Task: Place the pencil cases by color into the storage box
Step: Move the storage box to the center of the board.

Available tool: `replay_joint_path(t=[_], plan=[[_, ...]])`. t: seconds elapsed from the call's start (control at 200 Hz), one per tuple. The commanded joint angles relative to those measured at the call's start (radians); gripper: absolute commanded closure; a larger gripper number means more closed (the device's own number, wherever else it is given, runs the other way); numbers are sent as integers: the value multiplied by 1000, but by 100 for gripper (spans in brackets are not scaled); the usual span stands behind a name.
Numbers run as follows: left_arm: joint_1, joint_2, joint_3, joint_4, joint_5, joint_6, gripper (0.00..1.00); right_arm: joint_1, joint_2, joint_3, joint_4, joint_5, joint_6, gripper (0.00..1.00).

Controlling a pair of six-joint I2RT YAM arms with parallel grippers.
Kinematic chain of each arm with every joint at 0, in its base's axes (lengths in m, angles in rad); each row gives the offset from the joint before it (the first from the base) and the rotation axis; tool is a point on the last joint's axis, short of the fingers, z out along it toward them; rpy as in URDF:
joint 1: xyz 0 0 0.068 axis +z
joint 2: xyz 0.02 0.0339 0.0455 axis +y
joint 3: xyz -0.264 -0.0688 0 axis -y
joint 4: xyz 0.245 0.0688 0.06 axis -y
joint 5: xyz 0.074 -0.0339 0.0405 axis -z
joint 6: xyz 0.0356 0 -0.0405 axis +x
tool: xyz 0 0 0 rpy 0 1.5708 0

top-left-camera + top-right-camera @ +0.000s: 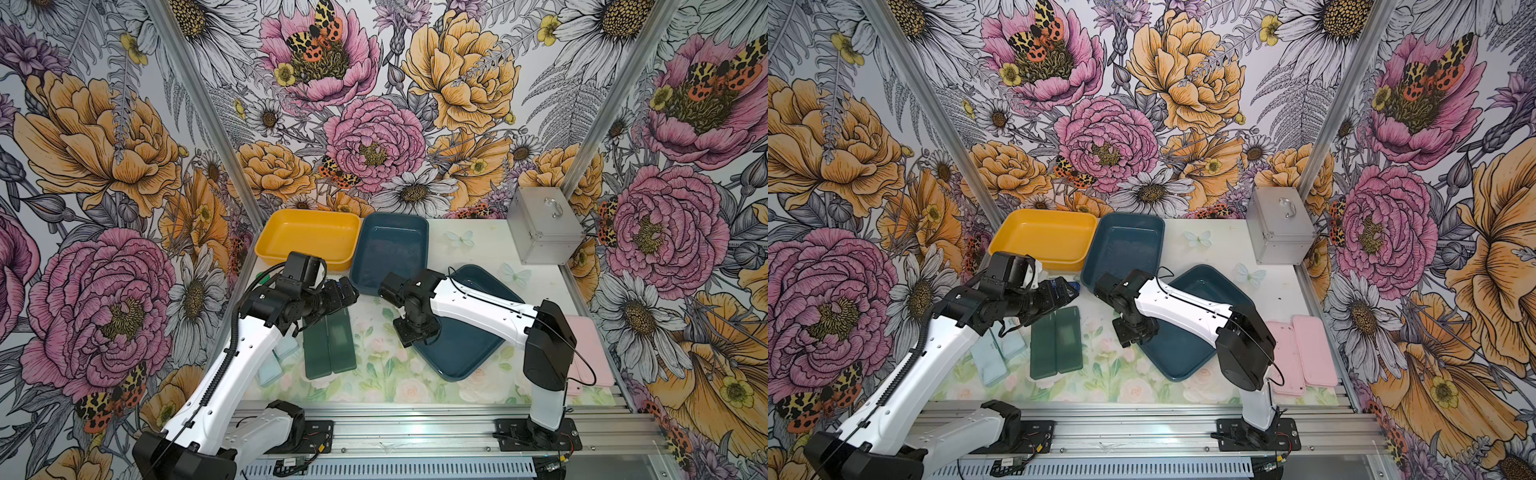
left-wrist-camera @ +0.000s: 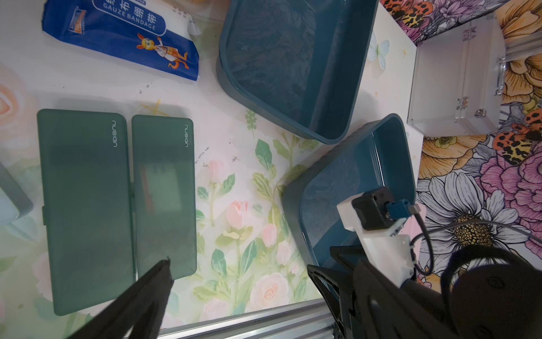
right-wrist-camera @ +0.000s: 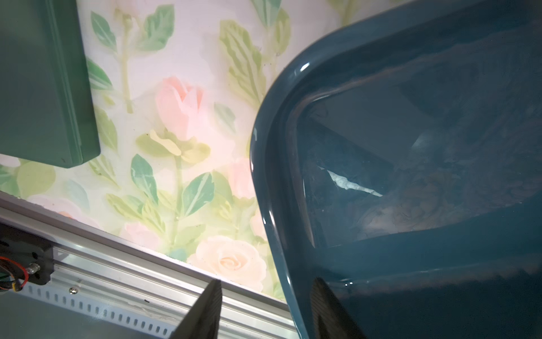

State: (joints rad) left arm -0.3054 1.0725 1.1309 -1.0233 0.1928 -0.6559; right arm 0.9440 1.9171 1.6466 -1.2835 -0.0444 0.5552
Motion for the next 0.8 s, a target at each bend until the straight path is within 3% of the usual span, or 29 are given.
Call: replay_joint_path(t=[0.0, 0.515, 0.68, 0.795], plan=[[39, -25, 24, -17, 20, 1, 1, 2, 31, 4, -1, 54, -95, 50], [178, 5, 22, -23, 90, -53, 1, 1, 113, -31, 96, 151, -286, 68], [206, -9, -3, -23, 90, -59, 1, 2, 94, -89, 118, 163, -307, 78], [217, -5, -10, -21, 90, -67, 1, 6, 53, -139, 120, 166, -305, 80]])
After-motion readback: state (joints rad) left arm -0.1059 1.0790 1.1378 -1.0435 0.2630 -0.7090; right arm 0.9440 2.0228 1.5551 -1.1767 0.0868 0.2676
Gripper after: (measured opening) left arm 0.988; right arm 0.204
